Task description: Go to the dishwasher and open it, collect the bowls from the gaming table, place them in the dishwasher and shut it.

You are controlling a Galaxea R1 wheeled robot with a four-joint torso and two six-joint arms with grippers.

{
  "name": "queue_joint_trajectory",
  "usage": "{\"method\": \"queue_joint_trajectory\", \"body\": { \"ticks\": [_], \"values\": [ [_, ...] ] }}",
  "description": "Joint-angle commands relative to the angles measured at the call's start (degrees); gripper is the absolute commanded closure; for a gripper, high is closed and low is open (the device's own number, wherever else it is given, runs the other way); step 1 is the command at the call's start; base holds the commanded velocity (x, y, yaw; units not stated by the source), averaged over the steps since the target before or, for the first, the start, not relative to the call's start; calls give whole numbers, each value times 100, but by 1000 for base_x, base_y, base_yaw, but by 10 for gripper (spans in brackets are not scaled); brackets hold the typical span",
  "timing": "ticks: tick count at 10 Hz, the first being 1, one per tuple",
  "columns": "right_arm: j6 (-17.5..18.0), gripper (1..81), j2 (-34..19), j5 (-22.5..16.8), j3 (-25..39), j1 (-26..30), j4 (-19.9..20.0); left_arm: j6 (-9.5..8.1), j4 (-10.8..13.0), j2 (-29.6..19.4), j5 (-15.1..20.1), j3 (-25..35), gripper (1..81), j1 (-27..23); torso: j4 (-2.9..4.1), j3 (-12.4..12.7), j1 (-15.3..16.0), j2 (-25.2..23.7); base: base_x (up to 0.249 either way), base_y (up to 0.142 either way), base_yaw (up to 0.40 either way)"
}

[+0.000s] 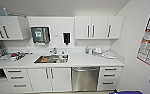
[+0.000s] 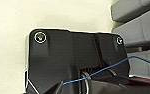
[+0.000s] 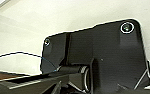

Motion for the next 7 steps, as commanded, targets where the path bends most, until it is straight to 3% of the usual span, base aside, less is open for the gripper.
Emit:
{"method": "queue_joint_trajectory", "body": {
  "ticks": [1,7],
  "values": [
    [-20,10,-121,-306,69,298,29,20,29,-111,270,60,10,-306,0,0,3,0,149,0,0],
    [-20,10,-130,-306,69,298,37,20,20,-111,270,60,10,-306,0,0,3,0,149,68,0]
  ]
}}
